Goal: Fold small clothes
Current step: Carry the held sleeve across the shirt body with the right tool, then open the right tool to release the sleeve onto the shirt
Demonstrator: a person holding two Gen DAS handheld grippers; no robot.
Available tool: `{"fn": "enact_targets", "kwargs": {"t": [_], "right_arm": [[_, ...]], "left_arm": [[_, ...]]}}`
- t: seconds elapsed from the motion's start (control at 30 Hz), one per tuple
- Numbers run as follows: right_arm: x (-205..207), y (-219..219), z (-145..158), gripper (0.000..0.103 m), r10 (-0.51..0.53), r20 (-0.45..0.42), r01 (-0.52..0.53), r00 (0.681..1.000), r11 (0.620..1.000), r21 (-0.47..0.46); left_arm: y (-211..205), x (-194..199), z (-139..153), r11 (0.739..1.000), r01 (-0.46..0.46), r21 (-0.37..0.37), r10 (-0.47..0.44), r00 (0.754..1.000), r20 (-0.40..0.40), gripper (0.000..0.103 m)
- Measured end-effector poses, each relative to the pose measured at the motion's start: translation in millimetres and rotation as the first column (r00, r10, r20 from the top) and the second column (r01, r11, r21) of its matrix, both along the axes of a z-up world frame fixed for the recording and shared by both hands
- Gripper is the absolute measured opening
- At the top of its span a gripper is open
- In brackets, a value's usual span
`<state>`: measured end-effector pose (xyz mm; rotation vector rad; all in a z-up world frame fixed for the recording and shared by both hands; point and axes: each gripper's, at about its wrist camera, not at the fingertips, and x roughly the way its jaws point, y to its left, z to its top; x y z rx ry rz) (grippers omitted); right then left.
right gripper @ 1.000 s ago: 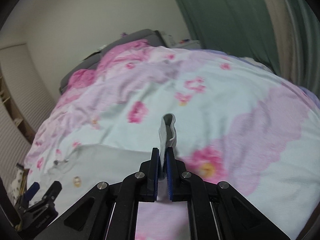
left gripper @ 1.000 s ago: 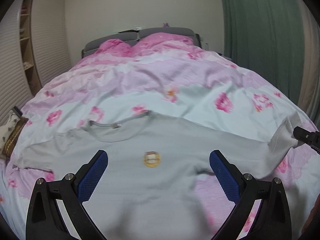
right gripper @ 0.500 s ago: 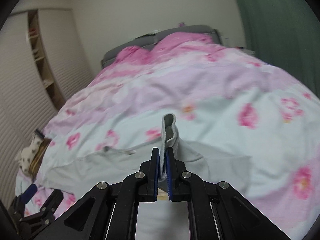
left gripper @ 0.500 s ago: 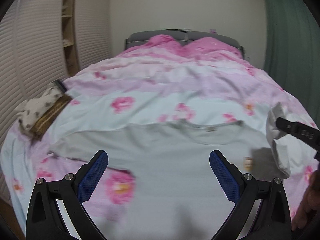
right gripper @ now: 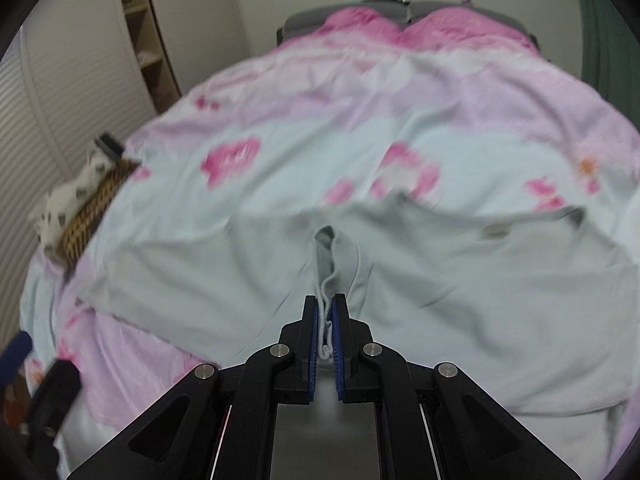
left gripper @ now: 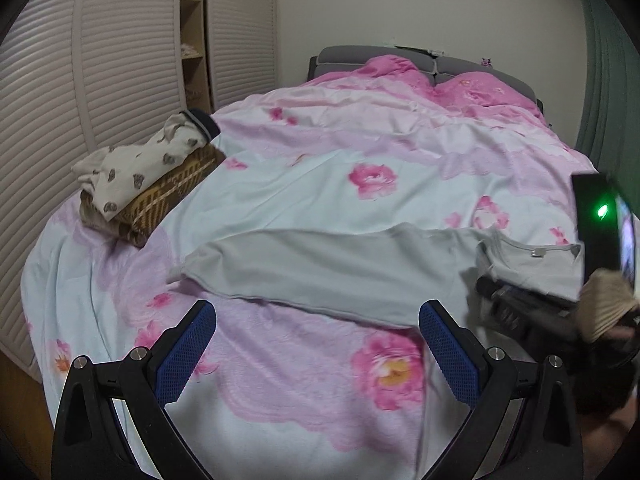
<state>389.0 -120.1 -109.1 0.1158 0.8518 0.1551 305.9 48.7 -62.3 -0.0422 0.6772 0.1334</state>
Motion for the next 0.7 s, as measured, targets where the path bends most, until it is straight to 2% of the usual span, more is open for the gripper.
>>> {"fn": "enact_targets", "kwargs": {"t": [0.1, 0.17, 0.2, 0.27, 0.3, 0.33, 0.5, 0.7], "right_arm": [[1, 7, -11, 0.009, -0.003, -0.019, 0.003, 1.0, 1.0, -0.013], [1, 4, -12, 0.01, -0.013, -0.025, 0.013, 1.0, 1.0, 0.019], [1, 2, -12, 0.014, -0.012, -0.03, 0.013, 0.999, 0.999, 0.033], [-3, -1, -9, 0.032, -0.014, -0.026, 0.015, 1.0, 1.0, 0.028], [-6, -4, -5, 0.044, -0.02, -0.015, 0.02, 1.0, 1.0, 0.017], [-10, -6, -1, 0.047, -0.023, 0.001, 0.023, 1.0, 1.0, 0.01], [-29, -21, 19, 0.047, -0.037, 0.056, 0.038, 0.998, 0.999, -0.019], [-69, -69, 43, 0.047, -0.115, 0.141, 0.131, 0.983, 0.986, -0.107]], "left_arm": [[3, 1, -4, 1.0, 0.001, -0.003, -0.001, 1.0, -0.007, 0.103], [3, 2, -5, 1.0, 0.006, -0.002, -0.006, 1.0, -0.011, 0.103], [1, 2, -6, 1.0, 0.01, -0.002, -0.01, 1.0, -0.014, 0.103], [-1, 2, -5, 1.0, 0.015, -0.001, -0.015, 1.0, -0.015, 0.103], [-2, 2, -5, 1.0, 0.018, 0.0, -0.018, 1.0, -0.014, 0.103], [-5, 1, -4, 1.0, 0.023, 0.001, -0.023, 1.0, -0.013, 0.103], [-16, -4, 1, 0.999, 0.043, 0.011, -0.042, 0.999, -0.008, 0.103], [-41, -7, 8, 0.996, 0.083, 0.017, -0.083, 0.997, 0.003, 0.103]]}}
